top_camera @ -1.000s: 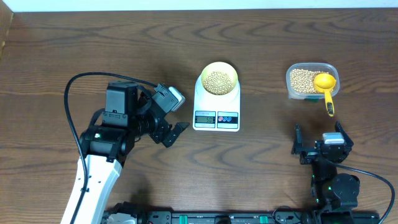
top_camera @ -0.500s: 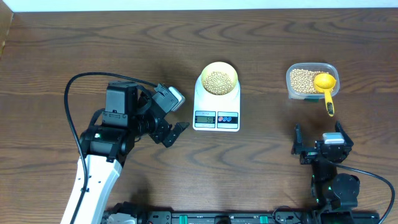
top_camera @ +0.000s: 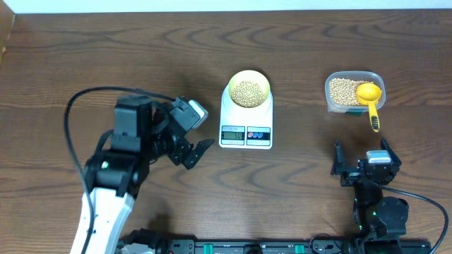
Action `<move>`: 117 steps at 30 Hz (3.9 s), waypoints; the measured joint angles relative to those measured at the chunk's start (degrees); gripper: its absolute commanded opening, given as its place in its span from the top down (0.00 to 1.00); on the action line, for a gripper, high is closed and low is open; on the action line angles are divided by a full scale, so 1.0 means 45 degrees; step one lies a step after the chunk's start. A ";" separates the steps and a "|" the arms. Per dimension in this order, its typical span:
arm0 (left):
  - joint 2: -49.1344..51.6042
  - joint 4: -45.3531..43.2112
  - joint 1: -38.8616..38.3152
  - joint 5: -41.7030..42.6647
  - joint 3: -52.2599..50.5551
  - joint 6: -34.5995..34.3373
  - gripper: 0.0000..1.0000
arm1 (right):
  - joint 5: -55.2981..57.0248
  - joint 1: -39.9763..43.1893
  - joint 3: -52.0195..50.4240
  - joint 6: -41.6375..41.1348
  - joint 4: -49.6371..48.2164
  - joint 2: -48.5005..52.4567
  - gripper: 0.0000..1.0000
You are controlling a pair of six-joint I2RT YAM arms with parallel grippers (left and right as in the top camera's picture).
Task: Scoop item into bowl and weigh 50g on scale
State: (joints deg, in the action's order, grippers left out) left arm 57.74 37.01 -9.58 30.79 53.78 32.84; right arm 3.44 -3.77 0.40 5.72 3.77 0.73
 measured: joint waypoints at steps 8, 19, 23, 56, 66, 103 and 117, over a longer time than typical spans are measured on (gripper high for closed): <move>-0.1821 -0.0942 0.0024 -0.2365 -0.0019 -0.1812 0.03 | 0.0000 0.0000 0.0000 0.0000 0.0000 0.0000 0.01; -0.5362 -0.3220 0.0967 -0.3483 -0.2584 -0.3682 0.03 | 0.0000 0.0000 0.0000 0.0000 0.0005 -0.0005 0.01; -0.6853 -0.4488 0.1564 -0.3570 -0.4158 -0.4075 0.02 | 0.0000 0.0000 0.0000 0.0000 0.0005 -0.0005 0.01; -1.2624 -0.7679 0.2773 -0.5221 -1.0933 -0.4629 0.02 | 0.0000 0.0000 0.0000 0.0000 0.0005 -0.0010 0.01; -1.2696 -0.7766 0.2778 -0.5304 -1.1589 -0.4639 0.03 | 0.0000 0.0000 0.0000 0.0000 0.0005 -0.0010 0.01; -1.2696 -0.7742 0.2778 -0.5357 -1.1589 -0.4634 0.02 | 0.0000 0.0000 0.0000 0.0000 0.0005 -0.0010 0.01; -1.2696 -0.7742 0.2778 -0.5357 -1.1589 -0.4634 0.02 | 0.0000 0.0000 0.0000 0.0000 0.0005 -0.0010 0.01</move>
State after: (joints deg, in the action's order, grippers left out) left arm 0.60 2.17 2.92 6.68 1.63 11.99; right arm 3.44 -3.77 0.40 5.72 3.79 0.69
